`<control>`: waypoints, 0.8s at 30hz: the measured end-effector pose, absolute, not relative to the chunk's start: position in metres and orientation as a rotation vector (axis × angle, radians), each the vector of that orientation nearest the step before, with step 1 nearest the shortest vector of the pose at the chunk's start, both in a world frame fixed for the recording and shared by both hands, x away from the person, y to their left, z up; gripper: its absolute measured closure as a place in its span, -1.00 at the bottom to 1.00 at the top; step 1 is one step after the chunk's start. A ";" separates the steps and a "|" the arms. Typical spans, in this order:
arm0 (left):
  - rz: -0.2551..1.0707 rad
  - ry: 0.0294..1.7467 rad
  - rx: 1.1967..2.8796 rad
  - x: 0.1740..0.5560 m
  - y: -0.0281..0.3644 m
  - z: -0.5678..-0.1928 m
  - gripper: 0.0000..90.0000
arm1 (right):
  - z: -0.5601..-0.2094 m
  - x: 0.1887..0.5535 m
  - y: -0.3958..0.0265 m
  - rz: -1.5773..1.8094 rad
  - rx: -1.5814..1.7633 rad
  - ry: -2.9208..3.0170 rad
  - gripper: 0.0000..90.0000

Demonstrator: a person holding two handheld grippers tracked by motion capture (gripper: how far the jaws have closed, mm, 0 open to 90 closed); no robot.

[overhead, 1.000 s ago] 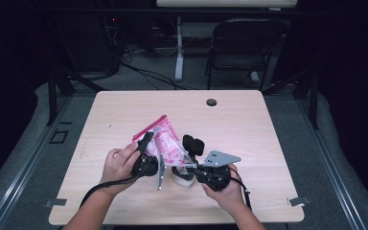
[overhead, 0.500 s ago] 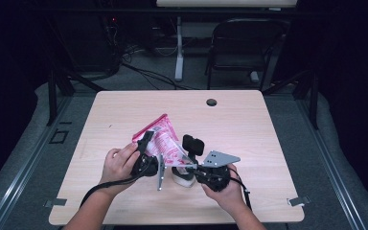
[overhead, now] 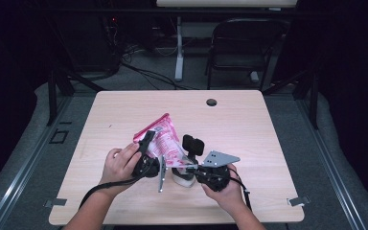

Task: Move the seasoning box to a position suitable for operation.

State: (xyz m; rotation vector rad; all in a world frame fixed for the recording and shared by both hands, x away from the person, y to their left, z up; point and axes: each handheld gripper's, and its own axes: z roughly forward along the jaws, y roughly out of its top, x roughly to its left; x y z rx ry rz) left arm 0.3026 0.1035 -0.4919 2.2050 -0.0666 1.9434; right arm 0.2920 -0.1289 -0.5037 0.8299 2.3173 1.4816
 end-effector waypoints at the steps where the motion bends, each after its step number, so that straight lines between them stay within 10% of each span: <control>1: 1.942 -0.066 2.205 0.303 0.103 -0.492 0.56 | -0.504 0.292 -0.129 1.480 0.829 2.317 1.00; 24: 1.927 -0.061 2.205 0.303 0.103 -0.491 0.55 | -0.505 0.292 -0.129 1.471 0.834 2.318 1.00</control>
